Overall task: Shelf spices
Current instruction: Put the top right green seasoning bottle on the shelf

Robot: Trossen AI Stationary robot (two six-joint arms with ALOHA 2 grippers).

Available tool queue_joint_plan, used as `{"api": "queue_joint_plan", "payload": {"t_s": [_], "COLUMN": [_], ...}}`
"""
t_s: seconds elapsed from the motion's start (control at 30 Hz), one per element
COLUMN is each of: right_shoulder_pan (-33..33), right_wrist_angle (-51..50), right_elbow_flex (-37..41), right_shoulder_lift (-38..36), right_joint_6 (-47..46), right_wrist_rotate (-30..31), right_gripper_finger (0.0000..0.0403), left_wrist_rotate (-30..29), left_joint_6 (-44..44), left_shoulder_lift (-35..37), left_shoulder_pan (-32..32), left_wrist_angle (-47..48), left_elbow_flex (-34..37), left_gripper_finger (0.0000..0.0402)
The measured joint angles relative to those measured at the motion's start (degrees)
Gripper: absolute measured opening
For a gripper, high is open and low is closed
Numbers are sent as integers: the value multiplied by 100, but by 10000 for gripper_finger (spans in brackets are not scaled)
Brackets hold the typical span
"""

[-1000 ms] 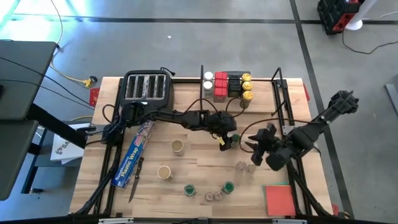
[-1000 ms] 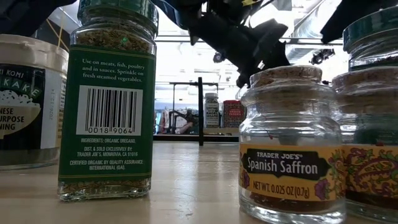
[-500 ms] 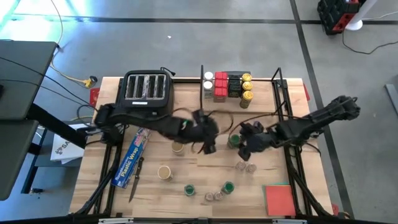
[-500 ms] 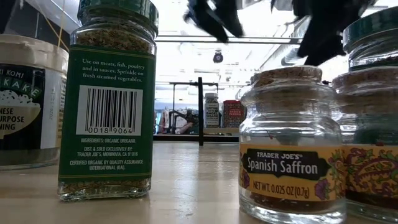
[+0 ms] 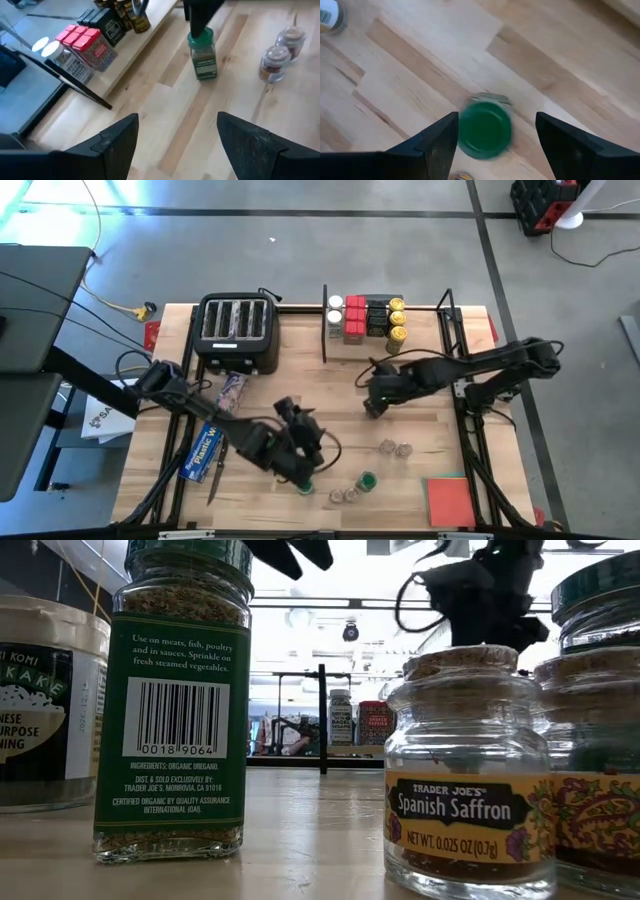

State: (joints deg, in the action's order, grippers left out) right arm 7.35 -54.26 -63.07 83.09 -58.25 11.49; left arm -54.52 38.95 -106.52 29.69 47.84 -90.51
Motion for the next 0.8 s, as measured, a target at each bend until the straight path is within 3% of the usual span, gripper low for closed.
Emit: {"api": "queue_joint_plan", "payload": {"t_s": [0.13,0.37,0.8], "right_shoulder_pan": [0,16,18], "right_wrist_angle": [-29,-745,-762], "right_elbow_flex": [-400,-788,-728], "right_shoulder_lift": [517,1210,1270], "right_joint_6": [31,177,474], "right_wrist_rotate": [-94,-108,-260], "right_gripper_finger": [259,259,249], "left_wrist_rotate": [-364,-429,-451], "left_joint_6": [454,744,753], "left_shoulder_lift": [2,2,2], "left_shoulder_pan": [226,336,336], "left_wrist_angle": [-153,-134,-142], "left_elbow_flex": [286,436,438], "left_gripper_finger": [266,266,266]}}
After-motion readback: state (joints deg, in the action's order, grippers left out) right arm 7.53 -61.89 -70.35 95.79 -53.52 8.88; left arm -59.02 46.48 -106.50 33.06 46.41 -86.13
